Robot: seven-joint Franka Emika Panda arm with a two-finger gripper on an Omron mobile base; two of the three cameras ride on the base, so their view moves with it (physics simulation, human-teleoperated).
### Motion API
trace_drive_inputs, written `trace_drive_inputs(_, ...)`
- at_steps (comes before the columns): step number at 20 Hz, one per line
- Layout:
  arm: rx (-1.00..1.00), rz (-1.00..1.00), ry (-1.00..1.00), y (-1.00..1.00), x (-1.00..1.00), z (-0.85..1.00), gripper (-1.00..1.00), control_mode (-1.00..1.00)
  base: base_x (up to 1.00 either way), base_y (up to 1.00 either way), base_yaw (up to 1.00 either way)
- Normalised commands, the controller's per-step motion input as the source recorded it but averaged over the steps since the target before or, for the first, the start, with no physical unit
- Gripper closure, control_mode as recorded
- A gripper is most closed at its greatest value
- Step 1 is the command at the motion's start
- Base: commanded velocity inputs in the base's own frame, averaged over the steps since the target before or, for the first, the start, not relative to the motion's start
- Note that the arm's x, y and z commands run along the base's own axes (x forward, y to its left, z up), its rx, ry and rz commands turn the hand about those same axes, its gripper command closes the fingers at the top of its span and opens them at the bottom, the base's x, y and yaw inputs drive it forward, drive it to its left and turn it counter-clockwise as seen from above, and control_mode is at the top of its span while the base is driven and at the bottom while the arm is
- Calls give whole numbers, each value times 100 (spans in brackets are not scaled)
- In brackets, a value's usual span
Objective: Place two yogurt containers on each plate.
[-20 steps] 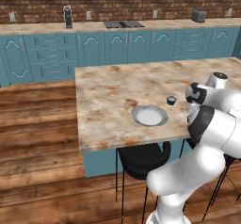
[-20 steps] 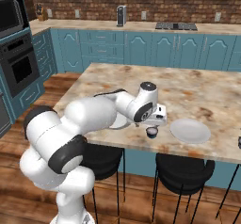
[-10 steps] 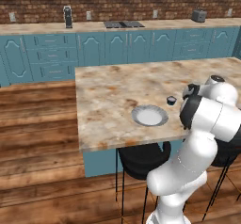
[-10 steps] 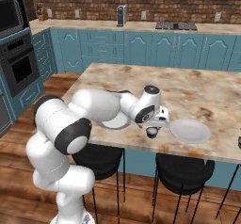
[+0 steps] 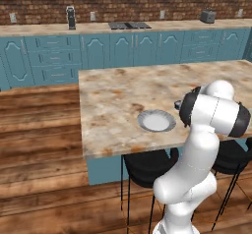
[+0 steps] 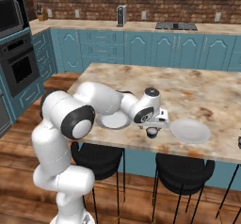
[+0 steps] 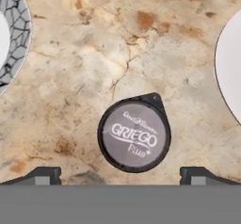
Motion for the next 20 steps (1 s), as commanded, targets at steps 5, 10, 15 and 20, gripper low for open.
trace_drive_inputs(5, 0, 0, 0, -2, 16, -14, -100, -100, 0, 0, 0)
trace_drive_inputs(10, 0, 0, 0, -1, 10, -16, -100, -100, 0, 0, 0)
trace_drive_inputs(15, 0, 0, 0, -5, 11, -18, -100, -100, 0, 0, 0)
trace_drive_inputs(20, 0, 0, 0, -20, 5, -14, -100, -100, 0, 0, 0)
